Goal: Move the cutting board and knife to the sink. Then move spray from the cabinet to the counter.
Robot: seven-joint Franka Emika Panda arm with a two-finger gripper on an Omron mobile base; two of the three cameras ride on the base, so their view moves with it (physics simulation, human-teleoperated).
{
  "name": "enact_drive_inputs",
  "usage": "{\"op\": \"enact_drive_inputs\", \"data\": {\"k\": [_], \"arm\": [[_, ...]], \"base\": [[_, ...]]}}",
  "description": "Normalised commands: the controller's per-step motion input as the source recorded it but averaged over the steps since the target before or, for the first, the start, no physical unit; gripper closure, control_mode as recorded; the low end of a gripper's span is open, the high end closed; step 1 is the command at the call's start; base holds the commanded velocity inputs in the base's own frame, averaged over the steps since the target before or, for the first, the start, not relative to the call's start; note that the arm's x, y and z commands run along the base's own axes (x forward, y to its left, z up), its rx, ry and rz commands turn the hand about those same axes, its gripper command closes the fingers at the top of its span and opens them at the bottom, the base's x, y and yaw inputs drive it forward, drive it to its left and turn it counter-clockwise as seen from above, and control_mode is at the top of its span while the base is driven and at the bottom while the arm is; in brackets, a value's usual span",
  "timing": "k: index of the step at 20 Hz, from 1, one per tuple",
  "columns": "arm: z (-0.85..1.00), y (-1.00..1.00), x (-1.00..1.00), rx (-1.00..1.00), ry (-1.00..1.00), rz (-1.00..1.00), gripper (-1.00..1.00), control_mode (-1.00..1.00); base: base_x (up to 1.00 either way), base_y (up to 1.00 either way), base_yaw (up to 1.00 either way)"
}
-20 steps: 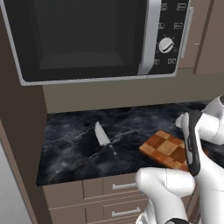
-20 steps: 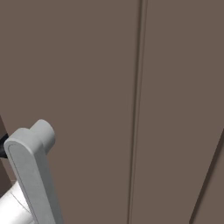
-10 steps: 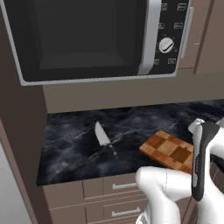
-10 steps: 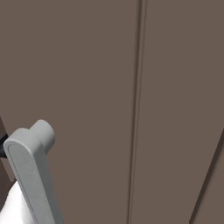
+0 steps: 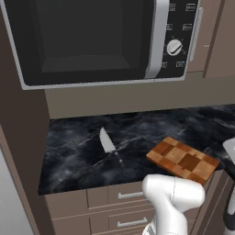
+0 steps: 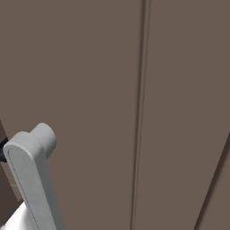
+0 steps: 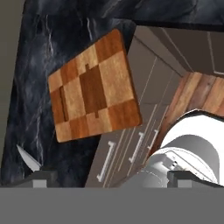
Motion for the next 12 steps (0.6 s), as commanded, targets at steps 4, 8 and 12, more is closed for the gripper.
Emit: {"op": "enact_drive_inputs", "data": {"k": [4,8,12], "arm": [[0.01,0.00,-0.56,0.16,-0.02,-0.17,-1.00,-1.00],[0.00,0.00,-0.30,0.06,-0.05,-0.17,-1.00,-1.00],[0.00,0.00,-0.21,0.05,-0.05,-0.13,-1.00,-1.00]], "base": [[0.00,0.00,0.00],[0.00,0.00,0.00],[0.00,0.00,0.00]]}}
